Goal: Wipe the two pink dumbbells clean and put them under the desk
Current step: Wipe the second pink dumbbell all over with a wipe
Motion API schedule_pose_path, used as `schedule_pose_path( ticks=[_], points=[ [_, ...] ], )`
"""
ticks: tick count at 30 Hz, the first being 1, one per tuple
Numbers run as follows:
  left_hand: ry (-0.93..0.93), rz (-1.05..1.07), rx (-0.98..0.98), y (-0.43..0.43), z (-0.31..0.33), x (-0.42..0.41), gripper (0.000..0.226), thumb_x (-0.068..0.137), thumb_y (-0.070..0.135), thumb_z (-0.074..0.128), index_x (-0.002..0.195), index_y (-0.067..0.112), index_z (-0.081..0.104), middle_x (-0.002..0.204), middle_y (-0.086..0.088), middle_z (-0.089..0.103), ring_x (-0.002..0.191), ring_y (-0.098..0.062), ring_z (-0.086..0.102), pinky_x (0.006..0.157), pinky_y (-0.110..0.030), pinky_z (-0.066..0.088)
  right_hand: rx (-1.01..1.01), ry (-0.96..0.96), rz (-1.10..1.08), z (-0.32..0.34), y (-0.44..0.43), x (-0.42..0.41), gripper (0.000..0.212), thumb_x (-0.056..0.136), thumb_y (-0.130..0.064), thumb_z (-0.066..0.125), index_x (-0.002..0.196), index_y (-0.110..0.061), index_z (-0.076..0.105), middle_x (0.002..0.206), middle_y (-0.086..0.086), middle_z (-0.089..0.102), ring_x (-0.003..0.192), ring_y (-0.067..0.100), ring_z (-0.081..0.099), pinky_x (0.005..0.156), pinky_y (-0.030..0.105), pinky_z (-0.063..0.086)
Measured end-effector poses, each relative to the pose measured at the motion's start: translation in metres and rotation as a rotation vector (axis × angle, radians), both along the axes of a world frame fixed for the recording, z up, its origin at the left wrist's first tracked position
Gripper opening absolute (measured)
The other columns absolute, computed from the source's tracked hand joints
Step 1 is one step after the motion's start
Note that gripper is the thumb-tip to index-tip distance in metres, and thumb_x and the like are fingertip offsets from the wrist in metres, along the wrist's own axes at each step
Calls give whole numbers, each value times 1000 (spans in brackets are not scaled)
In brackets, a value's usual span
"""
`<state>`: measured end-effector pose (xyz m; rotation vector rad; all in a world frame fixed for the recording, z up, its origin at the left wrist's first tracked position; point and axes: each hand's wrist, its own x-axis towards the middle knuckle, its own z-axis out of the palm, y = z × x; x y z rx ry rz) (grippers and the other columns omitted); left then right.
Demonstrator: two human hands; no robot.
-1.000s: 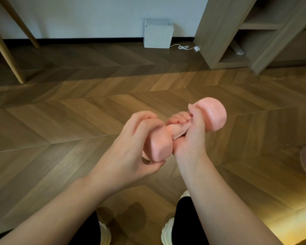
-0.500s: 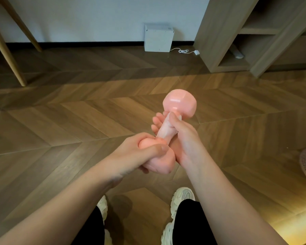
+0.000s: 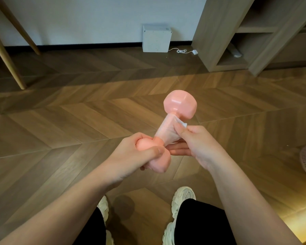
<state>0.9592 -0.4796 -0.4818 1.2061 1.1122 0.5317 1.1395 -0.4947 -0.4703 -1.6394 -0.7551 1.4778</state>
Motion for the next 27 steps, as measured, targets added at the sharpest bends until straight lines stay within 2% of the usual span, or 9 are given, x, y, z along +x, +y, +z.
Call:
schedule_pose_path(
  ticks=[6, 10, 13, 16, 20, 23, 25, 27],
  points=[
    [-26, 13, 6, 0, 0, 0, 67, 45, 49, 71, 100, 11, 66, 85, -8, 68, 61, -12, 61, 55, -27, 49, -23, 115, -33, 3, -2, 6, 24, 102, -16, 51, 106, 4, 64, 84, 17, 74, 69, 22, 75, 59, 26, 60],
    [-60, 23, -6, 0, 0, -1, 67, 46, 47, 71, 101, 10, 66, 83, -6, 68, 63, -11, 62, 53, -26, 49, -2, 156, -95, 3, -4, 12, 12, 94, -10, 63, 100, -1, 68, 87, 14, 76, 72, 17, 74, 61, 23, 59],
    [-94, 33, -16, 1, 2, -3, 68, 47, 46, 71, 103, 8, 66, 81, -4, 68, 65, -14, 62, 54, -28, 49, 8, 72, -135, 0, -4, 12, 11, 90, -17, 69, 85, -8, 68, 72, 5, 73, 59, 10, 68, 55, 21, 55],
    [-140, 25, -22, 2, 4, -6, 68, 49, 44, 72, 105, 5, 65, 77, -1, 70, 65, -15, 63, 53, -28, 50, 19, 150, -140, -1, -2, 11, 16, 83, -25, 72, 79, -11, 67, 65, 0, 66, 53, 7, 58, 52, 20, 52],
    [-204, 29, -32, 4, 10, -10, 68, 49, 41, 71, 105, 3, 63, 74, 0, 70, 63, -14, 65, 52, -25, 51, 66, 344, -101, -1, -2, 16, 19, 74, -22, 68, 88, -10, 69, 70, 1, 63, 59, 7, 56, 60, 22, 55],
    [-218, 29, -25, 6, 12, -12, 68, 49, 41, 71, 104, 3, 62, 72, -1, 70, 61, -16, 64, 52, -26, 51, 71, 403, -92, -4, 0, 12, 9, 74, -22, 69, 78, -14, 68, 76, 2, 63, 69, 11, 57, 65, 24, 56],
    [-224, 23, -23, 6, 12, -13, 67, 49, 40, 71, 104, 3, 62, 73, 0, 70, 63, -16, 65, 53, -25, 52, 77, 403, -130, -7, 2, 8, 16, 74, -28, 70, 79, -16, 63, 81, 2, 67, 76, 14, 60, 69, 26, 55],
    [-236, 11, -27, 6, 12, -13, 67, 50, 40, 71, 105, 4, 62, 75, 0, 71, 65, -15, 65, 54, -26, 52, 98, 425, -178, -10, 5, 3, 32, 75, -37, 69, 95, -13, 63, 91, 3, 70, 85, 17, 64, 77, 28, 53]
  ],
)
